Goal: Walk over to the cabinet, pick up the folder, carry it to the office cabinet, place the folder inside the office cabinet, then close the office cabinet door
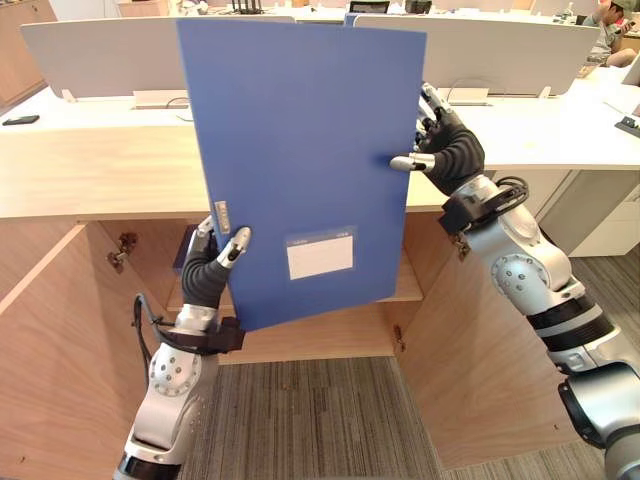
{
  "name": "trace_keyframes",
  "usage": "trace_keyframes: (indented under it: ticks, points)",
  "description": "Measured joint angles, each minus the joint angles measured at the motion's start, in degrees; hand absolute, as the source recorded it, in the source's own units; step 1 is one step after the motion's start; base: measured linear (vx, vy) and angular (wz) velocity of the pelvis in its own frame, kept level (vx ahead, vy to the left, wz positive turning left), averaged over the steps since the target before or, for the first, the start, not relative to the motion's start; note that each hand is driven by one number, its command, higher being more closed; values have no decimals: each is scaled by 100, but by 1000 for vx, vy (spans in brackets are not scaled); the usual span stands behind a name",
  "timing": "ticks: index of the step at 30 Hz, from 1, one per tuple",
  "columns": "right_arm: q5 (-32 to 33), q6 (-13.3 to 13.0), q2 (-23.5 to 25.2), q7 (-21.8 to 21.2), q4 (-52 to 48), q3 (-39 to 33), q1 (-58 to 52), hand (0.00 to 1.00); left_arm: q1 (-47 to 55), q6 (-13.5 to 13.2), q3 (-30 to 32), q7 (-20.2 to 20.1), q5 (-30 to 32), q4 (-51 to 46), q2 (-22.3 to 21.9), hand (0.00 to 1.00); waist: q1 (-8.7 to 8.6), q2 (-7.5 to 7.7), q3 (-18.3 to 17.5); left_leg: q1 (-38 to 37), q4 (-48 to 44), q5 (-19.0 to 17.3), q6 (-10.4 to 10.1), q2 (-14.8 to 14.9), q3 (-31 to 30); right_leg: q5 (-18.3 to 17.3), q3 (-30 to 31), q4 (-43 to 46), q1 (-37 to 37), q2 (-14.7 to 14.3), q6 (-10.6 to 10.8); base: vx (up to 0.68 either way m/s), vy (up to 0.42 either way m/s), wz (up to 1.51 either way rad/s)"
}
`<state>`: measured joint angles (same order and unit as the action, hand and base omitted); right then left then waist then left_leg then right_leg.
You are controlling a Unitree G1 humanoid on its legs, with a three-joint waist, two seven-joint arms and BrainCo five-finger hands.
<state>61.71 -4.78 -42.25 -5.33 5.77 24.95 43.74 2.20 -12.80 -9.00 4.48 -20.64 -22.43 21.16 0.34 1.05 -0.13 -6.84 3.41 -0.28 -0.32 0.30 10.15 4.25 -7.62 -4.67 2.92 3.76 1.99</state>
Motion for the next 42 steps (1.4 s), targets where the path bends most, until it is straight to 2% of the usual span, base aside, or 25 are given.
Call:
trace_keyframes:
  ticks: [4, 8, 9, 14, 15, 16, 21, 24, 29, 31, 33, 34, 35, 36, 38, 39, 40, 42]
  points:
    - [26, 8, -117, 17, 11, 256, 137, 0, -3, -4, -24, -1, -64, -2, 42, 100, 19, 1, -4, -16, 43, 23, -4, 6, 0, 0, 0, -2, -4, -14, -1, -19, -10, 0]
    - [269, 42, -695, -200, -4, 996, 582, 0, -3, -62, -15, -8, -376, -1, 217, 100, 50, 7, -8, -13, 55, 22, -5, 7, -3, 0, -1, -4, -7, -38, 0, 0, 0, 0]
    - [363, 79, -864, -277, -15, 1186, 663, 100, -3, -83, -23, -15, -463, -1, 273, 100, 76, 12, -11, -9, 57, 22, -5, 7, -7, 0, -4, -4, -9, -39, 0, 0, 0, 0]
    - [495, 199, -1317, -441, -161, 1777, 666, 100, -3, -86, -74, -18, -675, 15, 545, 100, 196, 31, -40, 29, 57, 21, -6, 7, -10, 0, -6, -5, -46, -37, -1, -21, -10, 0]
    - [490, 303, -1405, -573, -228, 2004, 665, 100, -5, -119, -72, -18, -721, 15, 554, 100, 212, 35, -100, 79, 56, 21, -7, 8, -11, 0, -6, -4, -80, -36, -1, 0, 0, 0]
    - [489, 372, -1445, -617, -246, 2194, 660, 100, -7, -144, -65, -18, -712, 17, 601, 0, 225, 37, -119, 78, 54, 21, -7, 11, -12, 0, -7, -4, -86, -32, -1, 0, 0, 0]
    - [484, 477, -1540, -808, -267, 2371, 660, 100, -7, -147, -119, -118, -717, 63, 735, 0, 248, 35, -144, 85, 49, 25, -13, 12, -21, 0, -18, -3, -84, -12, -2, -7, -2, 0]
    - [452, 471, -1569, -809, -269, 2368, 657, 100, -7, -265, -317, -220, -926, 135, 731, 0, 249, 37, -198, 96, 48, 23, -17, 12, -23, -1, -21, -2, -84, -10, -3, -34, -11, 0]
    - [185, 492, -1695, -894, -289, 2366, 355, 100, 58, -376, -681, -603, -1207, 541, 848, 0, 247, 36, -252, 103, 49, 19, -22, 12, -15, -3, -11, 0, -93, -12, -4, -12, -5, -1]
    - [-35, 543, -1722, -969, -293, 2368, 237, 100, 153, -348, -948, -893, -1410, 879, 1069, 0, 238, 29, -270, 102, 49, 19, -23, 12, -7, -4, -4, 1, -108, -12, -3, -9, -6, -2]
    - [-635, 591, -1852, -1048, -552, 2359, 236, 100, 380, -121, -1584, -1493, -1464, 1346, 1496, 0, 182, 28, -272, 116, 49, 18, -25, 16, 15, -3, 18, 18, -154, -17, -3, -14, -10, -6]
    - [-829, 591, -1887, -1054, -697, 2346, 236, 100, 460, -61, -1730, -1667, -1465, 1441, 1582, 0, 157, 28, -272, 120, 49, 17, -26, 16, 20, -3, 21, 20, -161, -18, -3, -13, -11, -6]
    - [-1264, 588, -1946, -1101, -1130, 2288, 219, 100, 686, 39, -2037, -2016, -1453, 1663, 1664, 0, 81, 28, -272, 121, 49, 8, -39, 20, 32, -4, 30, 20, -169, -22, -2, -11, -12, -8]
    - [-1791, 559, -1919, -1140, -1634, 1972, 21, 100, 897, 129, -2223, -2320, -1400, 1991, 1574, 0, 39, 30, -272, 117, 50, -3, -50, 28, 59, -4, 51, 23, -180, -33, -2, -8, -9, -10]
    - [-2465, 397, -1776, -1182, -2222, 1260, -417, 100, 1034, 267, -2285, -2575, -1259, 2711, 1267, 0, 43, 31, -273, 117, 50, -13, -59, 28, 98, -5, 85, 23, -194, -36, -1, -11, -6, -11]
    - [-2748, 147, -1516, -1239, -2594, 568, -739, 100, 1032, 429, -2136, -2589, -1105, 3688, 857, 0, 55, 31, -273, 114, 53, -18, -60, 27, 143, -6, 120, 22, -207, -39, -1, -26, -6, -15]
    - [-2914, -76, -1283, -1233, -2919, 190, -901, 100, 1017, 526, -1873, -2567, -949, 4578, 523, 0, 50, 33, -274, 114, 55, -31, -45, 35, 168, -7, 148, 22, -216, -47, -3, -43, -13, -19]
    - [-4106, -772, -583, -970, -3777, -350, -1246, 100, 891, 776, -551, -2247, -252, 6945, -417, 0, 20, 48, -293, 88, 57, -58, -46, 53, 206, -23, 169, 23, -189, -67, -23, -43, -24, -12]
